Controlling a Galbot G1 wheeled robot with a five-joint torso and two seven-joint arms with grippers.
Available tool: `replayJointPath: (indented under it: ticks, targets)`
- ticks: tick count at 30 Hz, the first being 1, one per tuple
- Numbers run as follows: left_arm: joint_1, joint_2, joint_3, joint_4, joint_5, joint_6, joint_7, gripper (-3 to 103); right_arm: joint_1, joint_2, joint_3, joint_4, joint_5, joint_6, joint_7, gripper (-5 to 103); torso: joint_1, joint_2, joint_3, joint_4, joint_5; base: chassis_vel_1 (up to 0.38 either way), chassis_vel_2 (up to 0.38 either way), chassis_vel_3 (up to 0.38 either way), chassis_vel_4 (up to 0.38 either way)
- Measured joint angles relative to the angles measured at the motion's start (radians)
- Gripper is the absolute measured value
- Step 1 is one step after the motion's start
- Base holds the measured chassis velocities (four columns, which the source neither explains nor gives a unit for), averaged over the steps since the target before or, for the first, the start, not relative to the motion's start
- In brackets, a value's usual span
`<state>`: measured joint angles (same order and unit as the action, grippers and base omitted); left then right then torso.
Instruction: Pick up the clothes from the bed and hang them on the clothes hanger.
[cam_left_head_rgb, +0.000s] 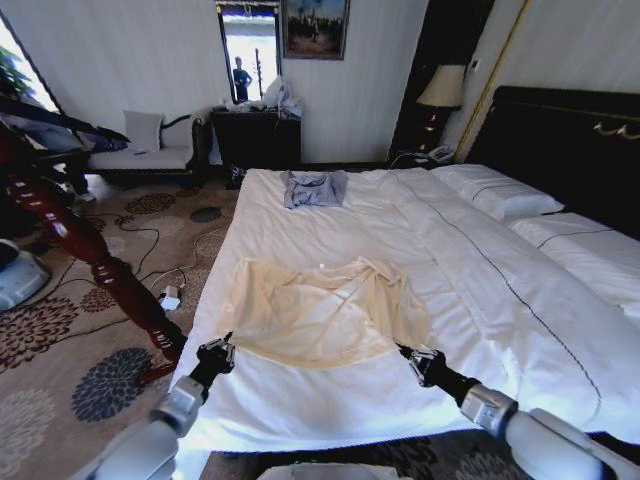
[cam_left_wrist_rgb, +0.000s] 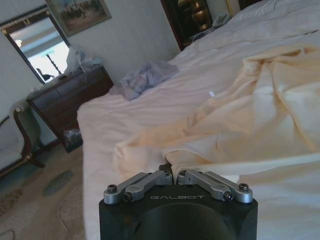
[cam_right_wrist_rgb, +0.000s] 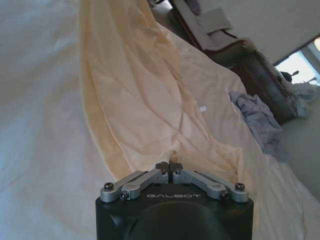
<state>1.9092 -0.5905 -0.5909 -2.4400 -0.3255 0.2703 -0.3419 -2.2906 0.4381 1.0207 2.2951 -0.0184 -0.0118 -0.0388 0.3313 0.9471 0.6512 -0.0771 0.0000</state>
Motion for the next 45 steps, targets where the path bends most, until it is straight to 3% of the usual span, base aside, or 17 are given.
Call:
replayJointPath:
  ticks: [1,3,4,6,11,14,19,24,25,27,31,33,35,36,40,45]
  targets:
    - [0.032,0.005,-0.044,-0.014,-0.004,-0.003,0.005,0,-0.052,-0.003,0.063,0.007,-0.007,0.017,-0.012,0,0.0,0.0,0.0,0.0001,0.0002,0.0,0.0,0.0,0.0]
    - [0.043,0.007,-0.06,-0.018,-0.005,-0.004,0.006,0,-0.074,-0.004,0.086,0.008,-0.01,0.025,-0.017,0,0.0,0.0,0.0,0.0002,0.0001,0.0,0.0,0.0,0.0]
    - [0.074,0.016,-0.108,-0.028,-0.013,-0.007,0.013,0,-0.178,0.01,0.192,0.01,-0.045,0.073,-0.038,0,0.0,0.0,0.0,0.0005,0.0001,0.0,0.0,0.0,0.0]
    - [0.071,0.033,-0.118,-0.02,-0.022,-0.01,0.016,0,-0.281,0.055,0.279,0.008,-0.101,0.138,-0.058,0,0.0,0.0,0.0,-0.0002,0.0002,0.0,0.0,0.0,0.0]
    - [0.078,0.04,-0.124,-0.011,-0.024,-0.012,0.02,0,-0.37,0.099,0.348,-0.008,-0.159,0.205,-0.072,0,0.0,0.0,0.0,-0.0009,-0.0005,0.0,0.0,0.0,0.0]
    - [0.145,0.037,-0.174,-0.017,-0.008,-0.02,0.025,0,-0.421,0.128,0.387,-0.038,-0.213,0.274,-0.079,0,0.0,0.0,0.0,-0.0001,-0.0001,0.0,0.0,0.0,0.0]
    - [0.244,0.031,-0.258,-0.044,-0.006,-0.024,0.036,0,-0.45,0.142,0.393,-0.061,-0.236,0.306,-0.084,0,0.0,0.0,0.0,-0.0001,-0.0001,0.0,0.0,0.0,0.0]
    - [0.402,0.025,-0.424,-0.063,-0.009,-0.038,0.07,0,-0.484,0.142,0.441,-0.063,-0.245,0.321,-0.094,0,0.0,0.0,0.0,0.0,0.0001,0.0,0.0,0.0,0.0]
    - [0.467,0.015,-0.52,-0.064,-0.016,-0.052,0.09,0,-0.507,0.141,0.474,-0.063,-0.234,0.328,-0.098,0,0.0,0.0,0.0,0.0,0.0001,0.0,0.0,0.0,0.0]
    - [0.526,0.003,-0.612,-0.064,-0.031,-0.065,0.11,0,-0.532,0.143,0.512,-0.064,-0.23,0.347,-0.103,0,0.0,0.0,0.0,0.0001,-0.0001,0.0,0.0,0.0,0.0]
    - [0.586,-0.008,-0.696,-0.064,-0.056,-0.076,0.128,0,-0.563,0.152,0.563,-0.081,-0.238,0.389,-0.113,0,0.0,0.0,0.0,0.0,0.0,0.0,0.0,0.0,0.0]
    - [0.595,-0.009,-0.696,-0.063,-0.054,-0.076,0.129,0,-0.567,0.154,0.57,-0.087,-0.242,0.398,-0.115,0,0.0,0.0,0.0,0.0,0.0,0.0,0.0,0.0,0.0]
    - [0.58,-0.008,-0.581,-0.062,0.016,-0.069,0.113,0,-0.561,0.16,0.562,-0.102,-0.26,0.411,-0.118,0,0.0,0.0,0.0,0.0001,-0.0001,0.0,0.0,0.0,0.0]
    - [0.58,-0.008,-0.581,-0.062,0.016,-0.069,0.113,0,-0.561,0.16,0.562,-0.102,-0.26,0.411,-0.118,0,0.0,0.0,0.0,0.0001,-0.0001,0.0,0.0,0.0,0.0]
    - [0.525,0.001,-0.336,-0.062,0.156,-0.06,0.073,0,-0.543,0.183,0.51,-0.121,-0.301,0.425,-0.125,0,0.0,0.0,0.0,-0.0001,-0.0002,0.0,0.0,0.0,0.0]
    - [0.479,-0.007,-0.229,-0.058,0.201,-0.059,0.067,0,-0.497,0.209,0.46,-0.129,-0.327,0.428,-0.141,0,0.0,0.0,0.0,-0.0001,0.0001,0.0,0.0,0.0,0.0]
